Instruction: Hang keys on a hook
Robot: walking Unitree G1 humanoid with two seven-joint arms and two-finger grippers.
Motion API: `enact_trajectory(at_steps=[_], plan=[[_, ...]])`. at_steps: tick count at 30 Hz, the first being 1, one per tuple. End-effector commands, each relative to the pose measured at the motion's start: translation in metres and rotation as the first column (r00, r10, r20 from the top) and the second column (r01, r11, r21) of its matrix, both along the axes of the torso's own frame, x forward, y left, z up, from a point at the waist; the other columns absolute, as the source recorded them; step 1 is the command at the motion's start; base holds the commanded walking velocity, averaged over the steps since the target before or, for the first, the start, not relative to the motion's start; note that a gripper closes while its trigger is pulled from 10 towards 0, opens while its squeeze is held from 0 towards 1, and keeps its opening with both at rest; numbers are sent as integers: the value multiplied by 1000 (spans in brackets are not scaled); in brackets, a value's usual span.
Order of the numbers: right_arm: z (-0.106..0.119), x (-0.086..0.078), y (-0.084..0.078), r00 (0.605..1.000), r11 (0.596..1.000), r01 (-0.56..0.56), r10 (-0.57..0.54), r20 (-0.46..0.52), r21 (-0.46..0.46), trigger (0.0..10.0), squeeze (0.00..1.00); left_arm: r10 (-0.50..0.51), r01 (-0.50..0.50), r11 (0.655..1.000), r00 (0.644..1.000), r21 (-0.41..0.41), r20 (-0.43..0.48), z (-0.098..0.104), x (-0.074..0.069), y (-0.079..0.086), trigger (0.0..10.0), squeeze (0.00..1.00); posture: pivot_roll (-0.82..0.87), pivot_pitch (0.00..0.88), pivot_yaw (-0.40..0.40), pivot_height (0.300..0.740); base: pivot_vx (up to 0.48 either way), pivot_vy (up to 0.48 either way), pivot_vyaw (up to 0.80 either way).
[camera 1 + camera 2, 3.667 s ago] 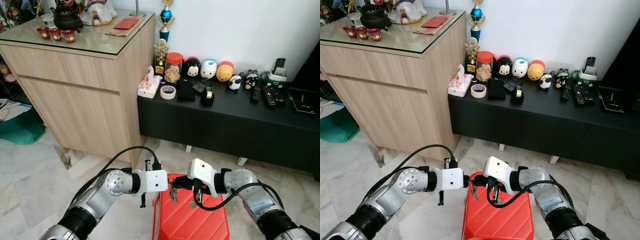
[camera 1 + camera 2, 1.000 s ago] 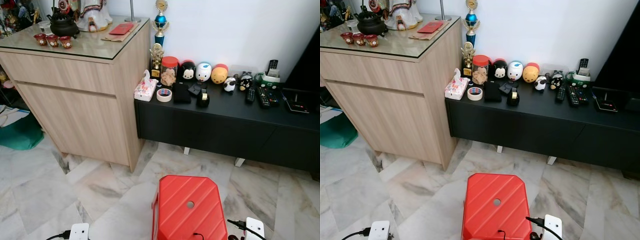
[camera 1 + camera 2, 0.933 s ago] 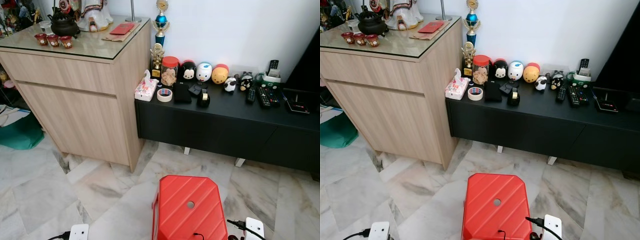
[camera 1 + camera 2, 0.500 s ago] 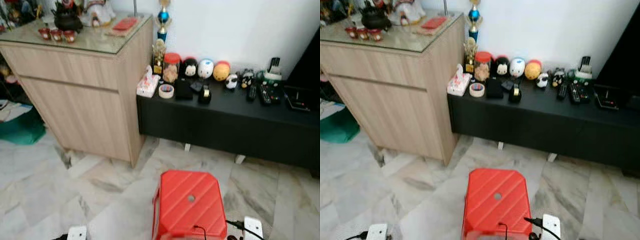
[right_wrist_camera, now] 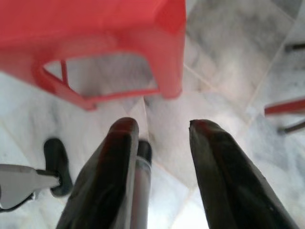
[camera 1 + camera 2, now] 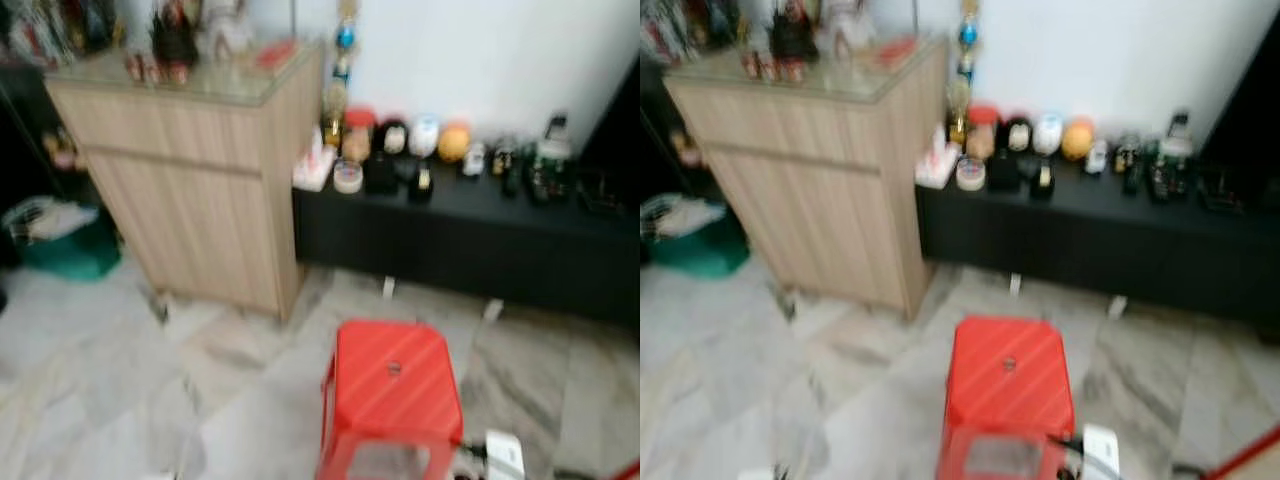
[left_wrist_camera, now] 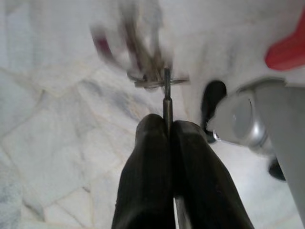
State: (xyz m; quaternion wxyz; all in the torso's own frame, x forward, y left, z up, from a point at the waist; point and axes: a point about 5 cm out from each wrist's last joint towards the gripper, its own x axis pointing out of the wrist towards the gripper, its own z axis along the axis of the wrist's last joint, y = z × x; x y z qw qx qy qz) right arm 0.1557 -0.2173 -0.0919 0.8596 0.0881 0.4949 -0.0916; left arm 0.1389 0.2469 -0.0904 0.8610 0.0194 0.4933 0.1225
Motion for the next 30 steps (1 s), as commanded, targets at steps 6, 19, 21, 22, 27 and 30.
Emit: enact_trajectory(at_steps=[6, 19, 21, 22, 27, 30], plan=[[1, 4, 3, 1000, 1000, 3, -3, 13, 7, 10000, 0, 12, -12, 1000, 1000, 0, 2, 1, -3, 8, 10000, 0, 61, 0, -45, 740, -275, 0, 0], [0, 3, 3, 1000, 1000, 14, -15, 11, 13, 10000, 0, 21, -21, 1000, 1000, -2, -2, 1, -6, 11, 10000, 0, 66, 0, -47, 740, -273, 0, 0], [0, 3, 4, 1000, 1000, 16, -16, 11, 13, 10000, 0, 20, -20, 1000, 1000, -2, -2, 1, -6, 11, 10000, 0, 66, 0, -47, 740, -274, 0, 0], [0, 3, 4, 1000, 1000, 16, -16, 11, 13, 10000, 0, 20, -20, 1000, 1000, -2, -2, 1, -6, 11, 10000, 0, 66, 0, -47, 740, -274, 0, 0], [0, 3, 4, 1000, 1000, 18, -18, 11, 15, 10000, 0, 20, -20, 1000, 1000, -3, -3, 2, -5, 11, 10000, 0, 67, 0, -48, 740, -158, 0, 0], [0, 3, 4, 1000, 1000, 18, -18, 11, 12, 10000, 0, 17, -17, 1000, 1000, -5, -5, 2, -4, 11, 10000, 0, 68, 0, -49, 740, 0, 0, 0]])
